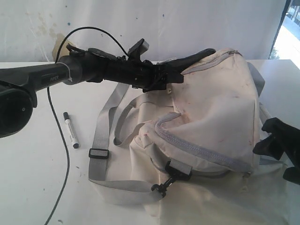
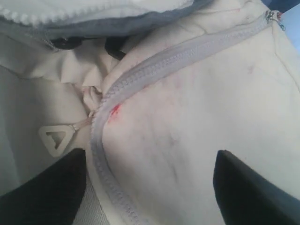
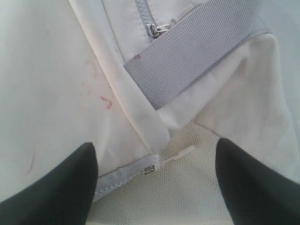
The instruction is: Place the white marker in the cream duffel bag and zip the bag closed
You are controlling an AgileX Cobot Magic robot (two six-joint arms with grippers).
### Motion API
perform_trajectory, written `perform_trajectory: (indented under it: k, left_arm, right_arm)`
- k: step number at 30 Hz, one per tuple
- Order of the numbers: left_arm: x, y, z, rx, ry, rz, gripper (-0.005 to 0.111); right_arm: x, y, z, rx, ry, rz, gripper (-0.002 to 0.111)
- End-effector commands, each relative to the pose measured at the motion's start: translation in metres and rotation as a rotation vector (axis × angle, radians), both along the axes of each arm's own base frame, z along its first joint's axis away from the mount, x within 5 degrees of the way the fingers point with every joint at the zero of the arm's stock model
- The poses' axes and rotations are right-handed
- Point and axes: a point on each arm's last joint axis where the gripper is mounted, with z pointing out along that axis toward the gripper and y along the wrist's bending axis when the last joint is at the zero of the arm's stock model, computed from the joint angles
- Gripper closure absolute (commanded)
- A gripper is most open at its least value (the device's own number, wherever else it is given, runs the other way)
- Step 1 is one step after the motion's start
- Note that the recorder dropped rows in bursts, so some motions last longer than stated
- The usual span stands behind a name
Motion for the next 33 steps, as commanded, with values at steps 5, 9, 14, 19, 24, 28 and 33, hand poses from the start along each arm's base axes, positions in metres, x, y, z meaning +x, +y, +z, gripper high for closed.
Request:
perform_trajectory:
  k: [5,9,14,19,24,28,33]
  left_arm:
    - [0.005,-0.008,-0.011,-0.021,-0.019,0.017,0.022]
    - [0.005,-0.016,-0.010,-0.037,-0.024,0.022,0.022]
    - [0.003,-0.026,-0.011,-0.019,-0.053,0.070,0.022]
    - [0.006,-0.027,-0.021,-0.024,-0.022,0.121,0.025]
    - [0.003,-0.029,-0.034,-0.066,0.052,0.112,0.039]
    - [0.003,-0.029,-0.032,-0.083,0.061,0.113,0.061]
    - [0.009,-0.019,-0.026,-0.149,0.136,0.143,0.083]
  right_arm:
    - [0.002,0.000,0.002,-0.003,-0.013,0.004,0.043]
    - [0.002,0.000,0.002,-0.014,-0.020,0.016,0.043]
    - [0.002,0.000,0.002,-0.009,-0.023,0.013,0.043]
    - [0.002,0.000,0.002,-0.006,-0.013,0.019,0.043]
    - [0.001,0.000,0.002,-0.006,-0.010,0.022,0.043]
    - [0.001,0.001,0.001,-0.015,-0.010,0.040,0.043]
    - [0.000,0.001,0.001,-0.009,0.004,0.048,0.043]
